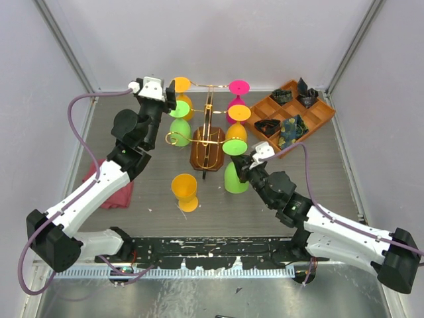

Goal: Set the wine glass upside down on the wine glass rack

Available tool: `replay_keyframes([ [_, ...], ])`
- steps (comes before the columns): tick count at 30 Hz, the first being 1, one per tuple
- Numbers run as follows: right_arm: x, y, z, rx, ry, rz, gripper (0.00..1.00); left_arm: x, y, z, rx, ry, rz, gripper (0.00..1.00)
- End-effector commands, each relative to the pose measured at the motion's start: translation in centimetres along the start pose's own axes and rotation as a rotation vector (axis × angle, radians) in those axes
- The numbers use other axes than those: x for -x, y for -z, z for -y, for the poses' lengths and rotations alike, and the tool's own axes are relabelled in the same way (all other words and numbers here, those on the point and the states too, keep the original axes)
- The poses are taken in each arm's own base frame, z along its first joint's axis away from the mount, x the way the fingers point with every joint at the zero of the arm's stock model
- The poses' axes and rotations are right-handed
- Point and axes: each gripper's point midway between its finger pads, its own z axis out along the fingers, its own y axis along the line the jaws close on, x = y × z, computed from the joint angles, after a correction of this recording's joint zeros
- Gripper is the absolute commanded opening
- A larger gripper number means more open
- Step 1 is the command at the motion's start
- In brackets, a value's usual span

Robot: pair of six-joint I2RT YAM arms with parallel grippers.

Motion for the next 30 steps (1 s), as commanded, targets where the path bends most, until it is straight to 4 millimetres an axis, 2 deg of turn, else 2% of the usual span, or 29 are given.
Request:
replay_keyframes([
  [1, 2.3, 0.1, 2.5, -0.152, -0.031, 0.122, 0.01, 1.5, 0.0, -1.1, 0.039, 0.003, 0.055, 0.66],
  [9, 2.0, -0.4, 2.8, -0.178, -0.005, 0.124, 0.01, 1.3, -0.2, -1.1, 0.05, 0.005, 0.058, 0.67],
  [20, 3.0, -1.7, 2.7, -0.198, 0.016, 0.178, 0.01, 1.4, 0.1, -1.4, 0.056, 0.003, 0.059, 0.67],
  [30, 2.2, -2.8, 3.3, -0.261, 0.042, 0.177, 0.01, 1.0, 0.4, -1.7, 0.063, 0.001, 0.054, 0.67],
])
